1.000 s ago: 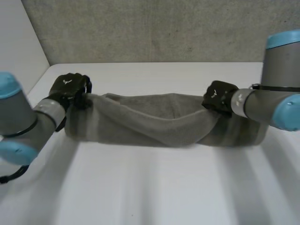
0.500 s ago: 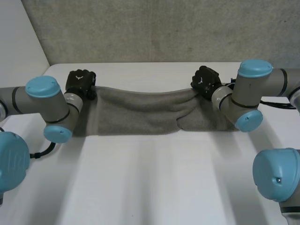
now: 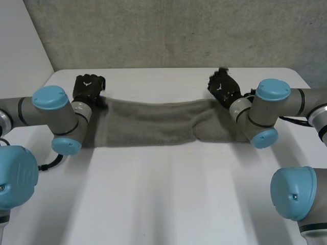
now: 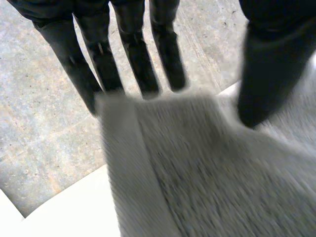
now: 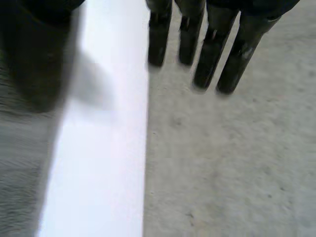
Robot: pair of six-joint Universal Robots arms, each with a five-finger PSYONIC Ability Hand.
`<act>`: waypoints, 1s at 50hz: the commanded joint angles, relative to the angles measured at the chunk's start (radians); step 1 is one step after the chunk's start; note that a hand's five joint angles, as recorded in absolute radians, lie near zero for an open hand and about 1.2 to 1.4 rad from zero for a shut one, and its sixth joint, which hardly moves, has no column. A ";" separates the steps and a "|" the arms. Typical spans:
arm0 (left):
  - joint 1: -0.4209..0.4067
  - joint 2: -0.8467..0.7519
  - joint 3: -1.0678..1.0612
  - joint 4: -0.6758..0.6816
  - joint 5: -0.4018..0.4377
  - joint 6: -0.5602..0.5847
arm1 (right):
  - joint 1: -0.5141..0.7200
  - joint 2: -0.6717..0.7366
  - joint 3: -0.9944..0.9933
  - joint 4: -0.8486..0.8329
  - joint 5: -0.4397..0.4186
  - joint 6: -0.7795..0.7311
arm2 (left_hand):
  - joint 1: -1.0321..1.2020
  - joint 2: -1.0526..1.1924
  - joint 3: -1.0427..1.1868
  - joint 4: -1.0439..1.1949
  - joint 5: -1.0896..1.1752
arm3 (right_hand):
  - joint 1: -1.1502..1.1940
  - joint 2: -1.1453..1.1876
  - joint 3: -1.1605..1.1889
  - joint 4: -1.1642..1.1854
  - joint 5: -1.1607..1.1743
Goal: Fold the towel.
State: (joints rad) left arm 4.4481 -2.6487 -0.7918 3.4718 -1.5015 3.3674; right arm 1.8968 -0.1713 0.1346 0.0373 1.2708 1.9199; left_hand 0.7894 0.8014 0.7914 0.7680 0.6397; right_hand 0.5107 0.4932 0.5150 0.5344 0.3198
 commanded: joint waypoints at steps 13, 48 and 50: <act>0.000 0.303 -0.147 -0.017 -0.009 -0.125 | 0.010 -0.312 -0.009 0.030 0.153 0.570 | -0.429 -0.441 -0.431 -0.408 -0.454 | -0.336 -0.319 -0.340 -0.360 -0.320; 0.096 0.535 -0.765 0.026 0.043 0.073 | -0.208 -0.612 0.928 0.178 0.078 0.689 | -0.388 -0.400 -0.390 -0.367 -0.413 | -0.336 -0.319 -0.340 -0.360 -0.320; 0.096 0.532 -0.767 0.044 0.043 0.073 | -0.208 -0.620 0.960 0.136 0.078 0.688 | -0.391 -0.403 -0.393 -0.369 -0.416 | -0.336 -0.319 -0.340 -0.360 -0.320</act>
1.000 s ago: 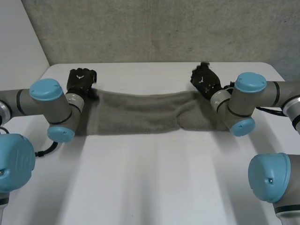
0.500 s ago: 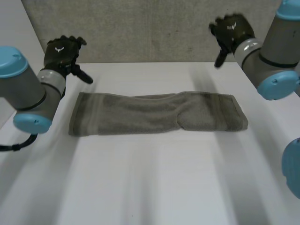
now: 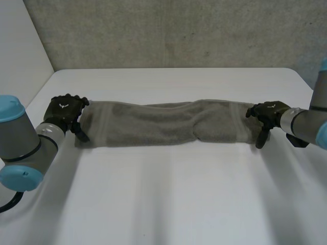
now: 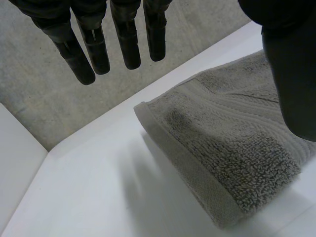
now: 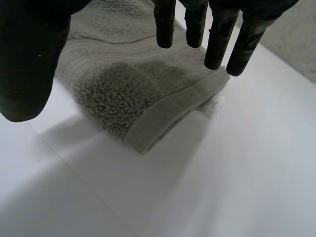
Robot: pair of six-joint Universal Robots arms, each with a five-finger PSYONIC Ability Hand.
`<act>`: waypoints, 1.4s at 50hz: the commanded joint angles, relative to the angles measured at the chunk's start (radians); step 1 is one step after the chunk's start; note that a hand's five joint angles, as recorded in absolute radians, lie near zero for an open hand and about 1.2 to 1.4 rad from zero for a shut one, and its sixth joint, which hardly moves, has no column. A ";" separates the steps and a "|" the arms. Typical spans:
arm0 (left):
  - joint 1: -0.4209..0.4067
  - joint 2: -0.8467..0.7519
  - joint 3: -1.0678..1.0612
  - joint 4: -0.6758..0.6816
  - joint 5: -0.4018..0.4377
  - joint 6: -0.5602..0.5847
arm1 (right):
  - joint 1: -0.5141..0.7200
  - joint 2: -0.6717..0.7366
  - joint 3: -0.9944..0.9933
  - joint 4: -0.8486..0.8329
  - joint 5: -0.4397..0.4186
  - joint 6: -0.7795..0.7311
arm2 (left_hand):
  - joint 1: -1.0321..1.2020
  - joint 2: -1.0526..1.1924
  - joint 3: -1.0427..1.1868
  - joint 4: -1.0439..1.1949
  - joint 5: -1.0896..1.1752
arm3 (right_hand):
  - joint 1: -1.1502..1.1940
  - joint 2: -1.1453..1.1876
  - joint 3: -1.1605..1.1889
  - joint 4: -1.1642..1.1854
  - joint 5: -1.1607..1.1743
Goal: Fold the towel.
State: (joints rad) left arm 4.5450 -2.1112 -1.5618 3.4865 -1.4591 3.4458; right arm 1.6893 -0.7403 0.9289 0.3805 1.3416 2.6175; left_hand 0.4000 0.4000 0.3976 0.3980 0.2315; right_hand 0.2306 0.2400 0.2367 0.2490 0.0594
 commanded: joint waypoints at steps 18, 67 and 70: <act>-0.001 -0.015 -0.004 0.040 -0.001 -0.005 | -0.016 -0.021 0.248 -0.371 0.011 -0.143 | -0.007 -0.007 -0.005 -0.005 -0.013 | 0.797 0.787 0.791 0.778 0.793; -0.058 0.034 0.026 0.036 -0.009 -0.013 | 0.483 -0.140 0.284 -0.668 0.125 -0.397 | -0.016 -0.016 -0.014 -0.014 -0.022 | -0.056 -0.065 -0.062 -0.074 -0.059; -0.076 0.034 0.032 0.037 -0.009 -0.013 | 0.437 -0.180 0.321 -0.590 0.126 -0.305 | -0.019 -0.019 -0.017 -0.017 -0.025 | -0.056 -0.065 -0.062 -0.074 -0.059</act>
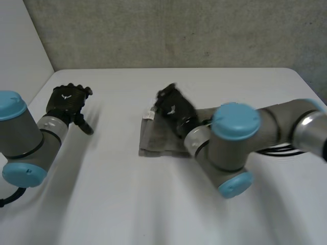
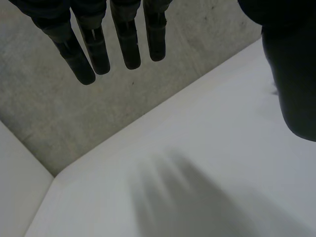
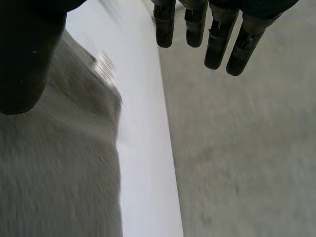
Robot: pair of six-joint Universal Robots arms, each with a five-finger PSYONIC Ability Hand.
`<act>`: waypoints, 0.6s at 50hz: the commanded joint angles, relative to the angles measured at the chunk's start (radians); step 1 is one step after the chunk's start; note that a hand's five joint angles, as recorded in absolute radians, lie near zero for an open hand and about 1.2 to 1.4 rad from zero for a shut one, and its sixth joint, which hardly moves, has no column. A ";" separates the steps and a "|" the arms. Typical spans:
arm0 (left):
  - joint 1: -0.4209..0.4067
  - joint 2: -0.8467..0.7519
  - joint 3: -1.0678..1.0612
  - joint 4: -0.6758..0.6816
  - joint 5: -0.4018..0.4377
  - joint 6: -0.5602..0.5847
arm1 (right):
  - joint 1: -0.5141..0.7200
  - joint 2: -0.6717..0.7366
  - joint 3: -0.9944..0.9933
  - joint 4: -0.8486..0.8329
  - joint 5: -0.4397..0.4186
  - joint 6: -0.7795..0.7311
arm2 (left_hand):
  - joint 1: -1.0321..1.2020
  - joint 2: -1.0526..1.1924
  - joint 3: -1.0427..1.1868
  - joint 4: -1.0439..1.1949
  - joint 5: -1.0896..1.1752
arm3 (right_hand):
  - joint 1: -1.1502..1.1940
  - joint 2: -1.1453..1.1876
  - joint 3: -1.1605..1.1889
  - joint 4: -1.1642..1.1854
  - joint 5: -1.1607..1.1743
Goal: Fold the towel.
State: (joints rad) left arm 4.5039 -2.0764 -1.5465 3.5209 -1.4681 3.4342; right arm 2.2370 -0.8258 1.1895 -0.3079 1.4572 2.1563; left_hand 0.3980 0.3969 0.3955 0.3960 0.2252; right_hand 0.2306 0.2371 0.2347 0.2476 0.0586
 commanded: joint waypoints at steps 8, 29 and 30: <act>-0.074 -0.001 0.014 0.004 -0.003 -0.001 | -0.234 -0.061 0.116 0.334 0.012 0.260 | -0.017 -0.016 -0.015 -0.015 -0.019 | -0.056 -0.063 -0.060 -0.073 -0.059; -0.089 0.035 -0.003 0.004 -0.011 -0.021 | -0.252 -0.093 0.130 0.231 0.135 0.223 | -0.017 -0.016 -0.015 -0.015 -0.019 | 0.075 0.068 0.071 0.058 0.072; -0.089 0.038 -0.004 0.004 -0.009 -0.027 | -0.254 -0.095 0.137 0.233 0.134 0.227 | -0.017 -0.016 -0.015 -0.015 -0.019 | -0.033 -0.040 -0.037 -0.050 -0.036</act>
State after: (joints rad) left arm 4.4147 -2.0524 -1.5451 3.5251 -1.4783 3.4253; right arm 1.9791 -0.9105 1.3137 -0.0748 1.5912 2.3854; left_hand 0.3979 0.3956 0.3955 0.3959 0.2213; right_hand 0.4753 0.4713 0.4726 0.4775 0.2838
